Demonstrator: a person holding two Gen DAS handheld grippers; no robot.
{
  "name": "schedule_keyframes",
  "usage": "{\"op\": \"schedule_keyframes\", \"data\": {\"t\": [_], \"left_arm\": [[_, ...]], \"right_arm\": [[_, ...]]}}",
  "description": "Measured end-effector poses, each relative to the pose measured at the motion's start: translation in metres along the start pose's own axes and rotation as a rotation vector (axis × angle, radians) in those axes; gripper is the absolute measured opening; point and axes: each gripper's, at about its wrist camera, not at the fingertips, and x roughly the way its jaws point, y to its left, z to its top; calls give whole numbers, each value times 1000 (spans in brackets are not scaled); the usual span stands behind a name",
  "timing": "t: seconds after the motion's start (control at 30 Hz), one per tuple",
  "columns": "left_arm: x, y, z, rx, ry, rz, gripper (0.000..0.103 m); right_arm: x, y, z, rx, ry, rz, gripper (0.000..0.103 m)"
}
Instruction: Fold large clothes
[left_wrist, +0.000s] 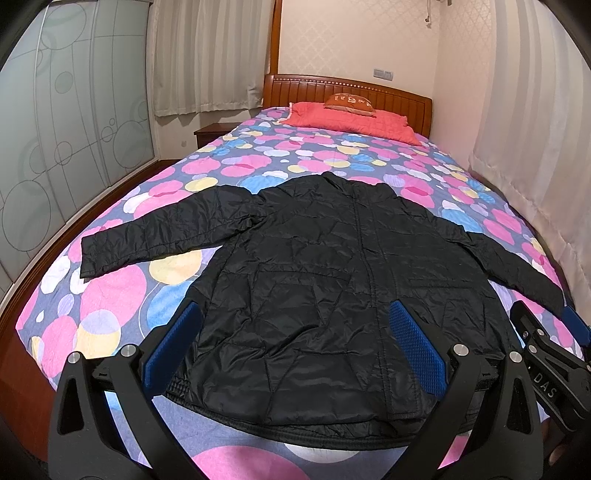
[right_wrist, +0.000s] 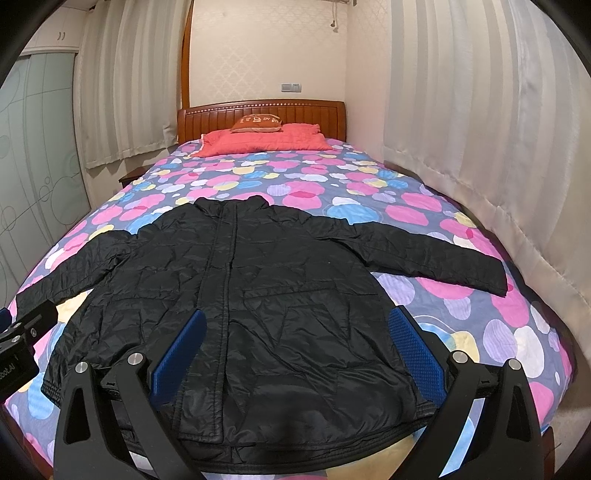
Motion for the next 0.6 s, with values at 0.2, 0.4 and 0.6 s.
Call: {"op": "schedule_keyframes", "data": {"t": [0.2, 0.4, 0.6], "left_arm": [[1, 0, 0, 1, -2, 0, 101], [-4, 0, 0, 1, 0, -1, 101], [-4, 0, 0, 0, -2, 1, 101]], "right_arm": [[0, -1, 0, 0, 2, 0, 98], [2, 2, 0, 0, 2, 0, 98], [1, 2, 0, 0, 0, 0, 98]]}}
